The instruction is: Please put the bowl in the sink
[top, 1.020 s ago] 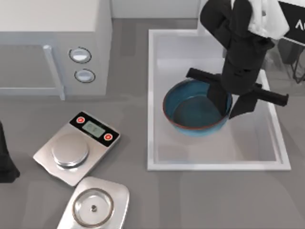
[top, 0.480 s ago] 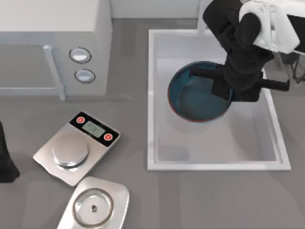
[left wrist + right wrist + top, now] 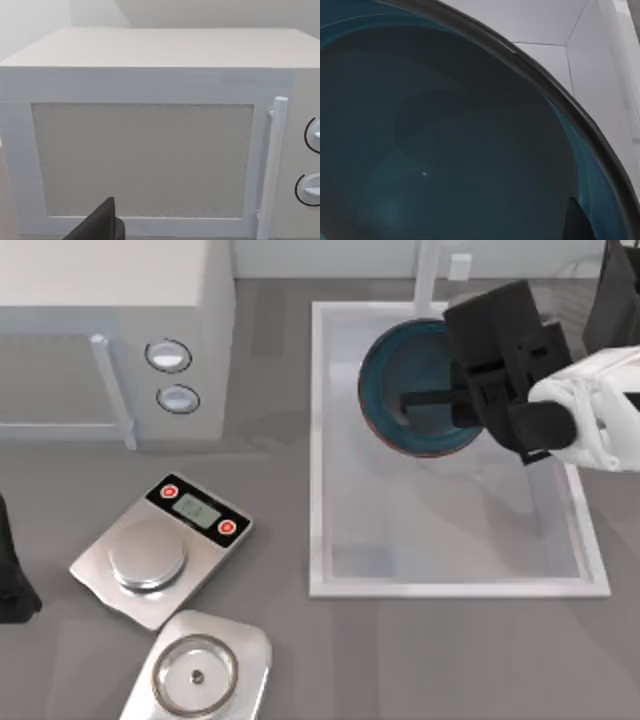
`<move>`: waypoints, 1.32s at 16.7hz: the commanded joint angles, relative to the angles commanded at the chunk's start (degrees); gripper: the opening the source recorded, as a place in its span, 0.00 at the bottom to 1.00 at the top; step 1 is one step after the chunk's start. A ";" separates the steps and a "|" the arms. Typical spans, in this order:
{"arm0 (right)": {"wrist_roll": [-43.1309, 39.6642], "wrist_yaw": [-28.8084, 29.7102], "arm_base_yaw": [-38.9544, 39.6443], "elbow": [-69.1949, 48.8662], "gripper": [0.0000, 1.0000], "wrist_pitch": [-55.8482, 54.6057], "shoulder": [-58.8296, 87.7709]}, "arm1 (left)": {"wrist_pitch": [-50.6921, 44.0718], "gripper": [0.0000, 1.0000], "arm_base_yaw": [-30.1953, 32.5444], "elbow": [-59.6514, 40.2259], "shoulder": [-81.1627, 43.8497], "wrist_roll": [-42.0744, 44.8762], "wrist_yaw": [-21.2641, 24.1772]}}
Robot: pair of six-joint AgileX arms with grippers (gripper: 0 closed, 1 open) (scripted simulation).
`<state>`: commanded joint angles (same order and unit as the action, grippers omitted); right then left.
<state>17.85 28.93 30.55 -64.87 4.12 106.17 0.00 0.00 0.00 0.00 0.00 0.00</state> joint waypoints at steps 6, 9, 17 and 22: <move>-12.52 8.04 3.51 16.72 0.00 -35.48 -7.27 | 0.00 1.00 0.00 0.00 0.00 0.00 0.00; -15.38 9.45 5.36 21.45 0.00 -47.11 -10.98 | 0.00 1.00 0.00 0.00 0.00 0.00 0.00; -16.69 9.83 6.71 24.28 0.00 -54.59 -14.40 | 0.00 1.00 0.00 0.00 0.00 0.00 0.00; -16.63 9.87 6.72 24.54 0.00 -58.50 -10.23 | 0.00 1.00 0.00 0.00 0.00 0.00 0.00</move>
<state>1.22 38.80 37.27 -40.33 -54.37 95.94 0.00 0.00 0.00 0.00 0.00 0.00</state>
